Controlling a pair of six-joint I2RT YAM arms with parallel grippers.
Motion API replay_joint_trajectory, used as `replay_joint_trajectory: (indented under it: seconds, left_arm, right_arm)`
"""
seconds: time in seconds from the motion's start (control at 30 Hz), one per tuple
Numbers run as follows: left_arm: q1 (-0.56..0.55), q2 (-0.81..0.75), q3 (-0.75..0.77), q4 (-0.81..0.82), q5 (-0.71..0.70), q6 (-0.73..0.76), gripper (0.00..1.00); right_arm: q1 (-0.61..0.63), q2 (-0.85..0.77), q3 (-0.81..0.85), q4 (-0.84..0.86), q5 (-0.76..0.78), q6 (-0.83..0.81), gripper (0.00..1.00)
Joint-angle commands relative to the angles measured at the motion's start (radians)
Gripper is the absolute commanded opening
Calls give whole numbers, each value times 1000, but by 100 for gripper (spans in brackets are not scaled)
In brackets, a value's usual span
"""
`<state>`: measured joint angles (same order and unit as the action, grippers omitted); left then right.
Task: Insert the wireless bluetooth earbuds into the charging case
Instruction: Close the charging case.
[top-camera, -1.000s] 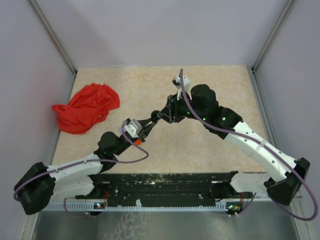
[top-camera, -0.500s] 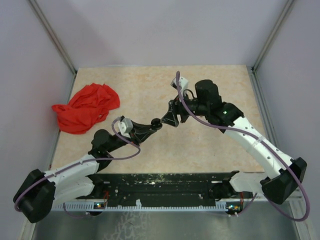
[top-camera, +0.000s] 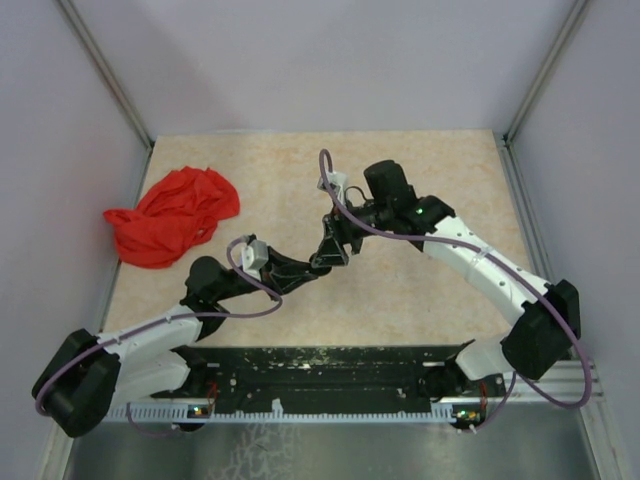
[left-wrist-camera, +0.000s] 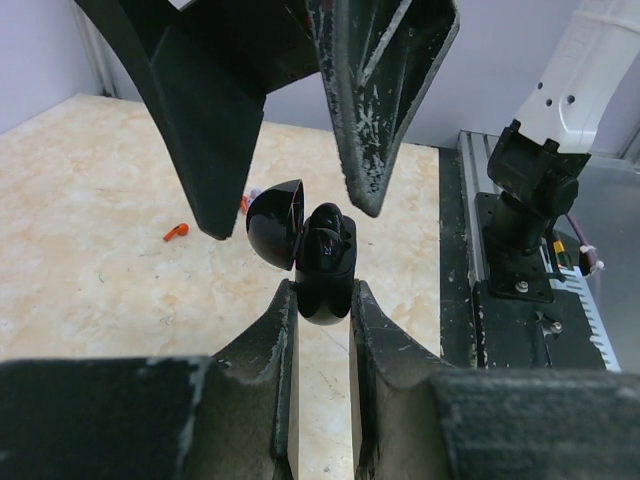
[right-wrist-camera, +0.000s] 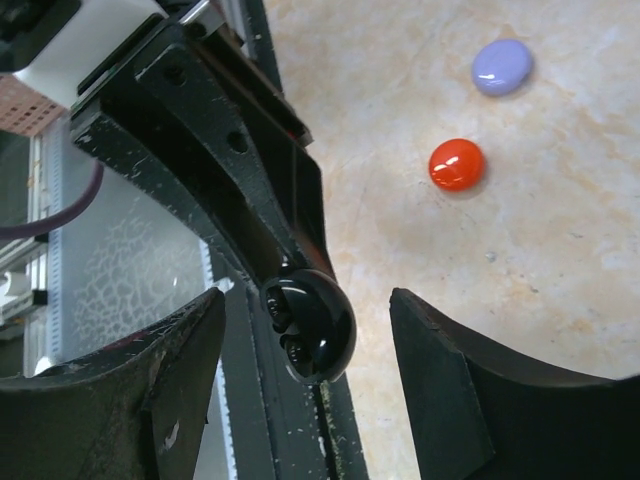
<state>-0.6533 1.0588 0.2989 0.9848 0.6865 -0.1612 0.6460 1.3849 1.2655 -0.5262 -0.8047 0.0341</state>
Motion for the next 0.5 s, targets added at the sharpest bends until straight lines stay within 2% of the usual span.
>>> replay_joint_trajectory:
  seconds: [0.0,0.13,0.47]
  left_arm:
    - [9,-1,29,48,32,-14,0]
    - [12,8,25,60,30,-26,0]
    - [24,21,48,-55,-55,-26,0]
  right_arm:
    - [-1,10,49,-3,-135,-40,64]
    - [0,12,49,-25,-139,-55,53]
    - [6,-54,40,-31,-159,-82,50]
